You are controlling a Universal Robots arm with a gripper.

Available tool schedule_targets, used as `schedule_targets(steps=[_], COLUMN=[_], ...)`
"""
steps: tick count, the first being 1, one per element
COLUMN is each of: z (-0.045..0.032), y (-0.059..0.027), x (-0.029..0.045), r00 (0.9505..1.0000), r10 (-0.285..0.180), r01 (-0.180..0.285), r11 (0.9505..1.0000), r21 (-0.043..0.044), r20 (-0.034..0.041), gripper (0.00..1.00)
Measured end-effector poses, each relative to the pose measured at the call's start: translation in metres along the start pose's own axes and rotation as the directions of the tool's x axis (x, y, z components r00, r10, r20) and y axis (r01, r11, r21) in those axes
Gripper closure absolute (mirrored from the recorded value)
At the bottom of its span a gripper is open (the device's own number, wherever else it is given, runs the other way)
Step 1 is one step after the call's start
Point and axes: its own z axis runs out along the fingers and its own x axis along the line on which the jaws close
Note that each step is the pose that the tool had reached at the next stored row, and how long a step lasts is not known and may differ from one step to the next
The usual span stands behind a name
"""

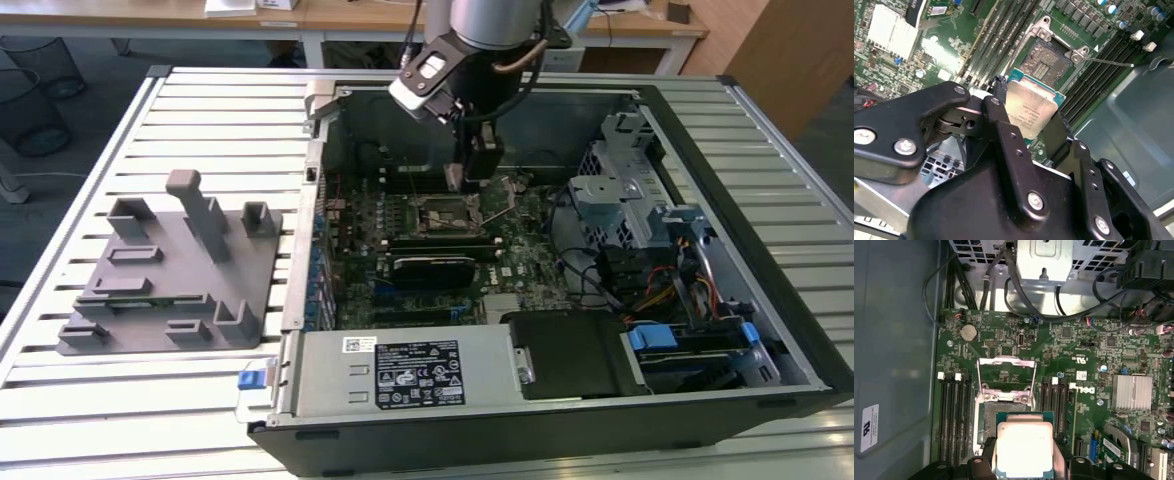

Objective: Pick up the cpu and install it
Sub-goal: 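Place the cpu into insertion slot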

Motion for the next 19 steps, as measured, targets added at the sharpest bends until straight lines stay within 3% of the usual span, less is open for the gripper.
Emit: schedule_targets(steps=[13, 19], z=[0.0066, 0.0115], y=[-0.0014, -0.0024], x=[0.0140, 0.0149], r00=[1.0000, 1.0000], r10=[0.008, 0.009], r01=[-0.008, -0.009], r11=[1.0000, 1.0000], r21=[0.0000, 0.0000], r20=[-0.0001, -0.0001], gripper=[0.47, 0.47])
